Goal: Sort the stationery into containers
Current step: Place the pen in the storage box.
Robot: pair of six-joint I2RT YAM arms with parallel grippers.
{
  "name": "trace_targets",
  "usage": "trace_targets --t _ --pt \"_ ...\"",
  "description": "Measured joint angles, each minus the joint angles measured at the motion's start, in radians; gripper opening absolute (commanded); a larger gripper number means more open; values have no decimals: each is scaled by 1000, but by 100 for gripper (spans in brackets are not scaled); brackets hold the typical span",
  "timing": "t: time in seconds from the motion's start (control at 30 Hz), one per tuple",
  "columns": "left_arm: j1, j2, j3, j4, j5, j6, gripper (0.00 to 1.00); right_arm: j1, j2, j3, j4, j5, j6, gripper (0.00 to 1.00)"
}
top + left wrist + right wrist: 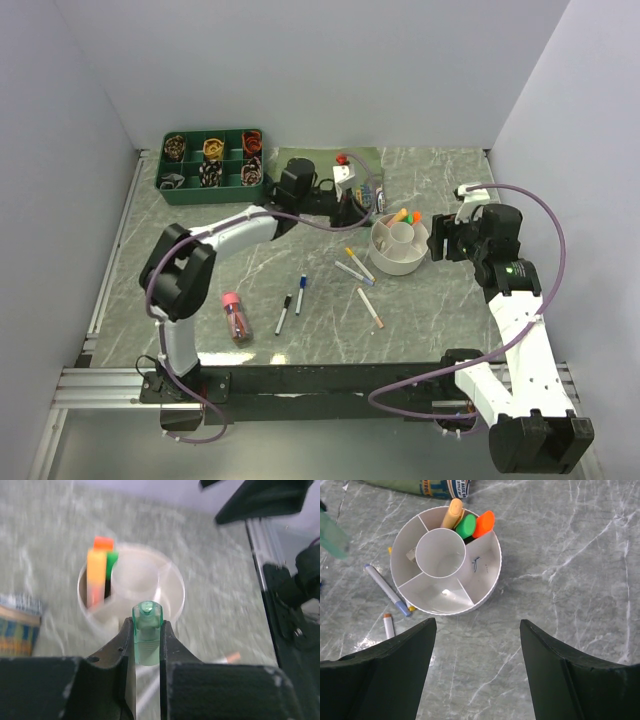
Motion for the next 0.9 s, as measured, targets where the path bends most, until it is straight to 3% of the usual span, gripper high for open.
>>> trace_targets --t 0.13,0.4,0.9 --pt "-42 61 -2 253 7 -64 1 0 -1 0 -8 0 0 75" --pt "-85 138 -3 486 4 -110 1 0 -27 0 -47 3 -16 75" --pt "-88 241 -40 539 -13 -99 1 0 -36 24 -120 10 -35 75"
